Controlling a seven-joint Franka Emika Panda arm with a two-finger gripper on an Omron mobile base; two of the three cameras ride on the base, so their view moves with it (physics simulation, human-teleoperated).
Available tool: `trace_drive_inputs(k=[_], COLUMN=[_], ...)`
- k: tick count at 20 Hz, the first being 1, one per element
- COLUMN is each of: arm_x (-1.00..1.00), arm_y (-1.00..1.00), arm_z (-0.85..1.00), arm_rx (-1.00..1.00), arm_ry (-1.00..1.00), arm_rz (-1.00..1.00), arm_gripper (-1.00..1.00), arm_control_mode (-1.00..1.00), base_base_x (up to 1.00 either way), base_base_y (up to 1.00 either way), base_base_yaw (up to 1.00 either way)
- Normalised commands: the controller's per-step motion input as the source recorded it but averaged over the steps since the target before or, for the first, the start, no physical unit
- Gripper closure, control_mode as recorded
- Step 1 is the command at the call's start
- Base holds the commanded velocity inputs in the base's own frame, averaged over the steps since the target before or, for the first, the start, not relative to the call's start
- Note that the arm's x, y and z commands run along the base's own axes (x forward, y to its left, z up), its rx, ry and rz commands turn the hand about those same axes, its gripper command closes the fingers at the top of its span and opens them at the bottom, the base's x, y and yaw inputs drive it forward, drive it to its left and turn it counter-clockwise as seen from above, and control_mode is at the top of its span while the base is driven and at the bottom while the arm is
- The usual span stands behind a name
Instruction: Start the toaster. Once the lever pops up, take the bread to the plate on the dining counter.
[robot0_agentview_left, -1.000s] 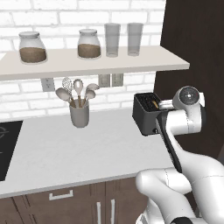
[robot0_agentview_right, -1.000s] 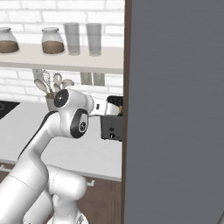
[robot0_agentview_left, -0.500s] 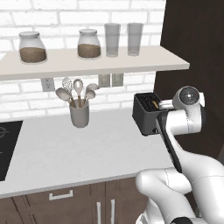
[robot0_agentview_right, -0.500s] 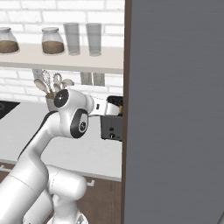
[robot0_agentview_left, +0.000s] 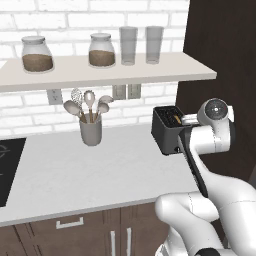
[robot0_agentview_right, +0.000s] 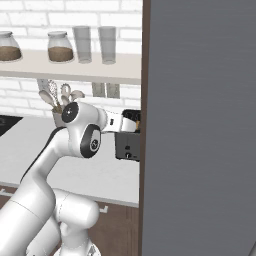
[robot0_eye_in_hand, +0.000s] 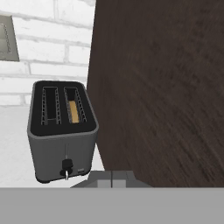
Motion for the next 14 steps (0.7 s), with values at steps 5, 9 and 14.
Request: trace_drive_inputs(k=[5,9,14], arm_x=[0.00,0.00,0.00], arm_y=[0.00,0.00,0.00], arm_z=[0.00,0.00,0.00], arm_rx=[0.00,0.00,0.00], arm_ry=[0.00,0.00,0.00], arm_rz=[0.00,0.00,0.00], arm_gripper=[1.00,1.00,1.00], arm_control_mode=[-1.00,-1.00,-1.00], base_base_x=[0.00,0.00,0.00], base_base_y=[0.00,0.00,0.00], base_base_yaw=[0.00,0.00,0.00])
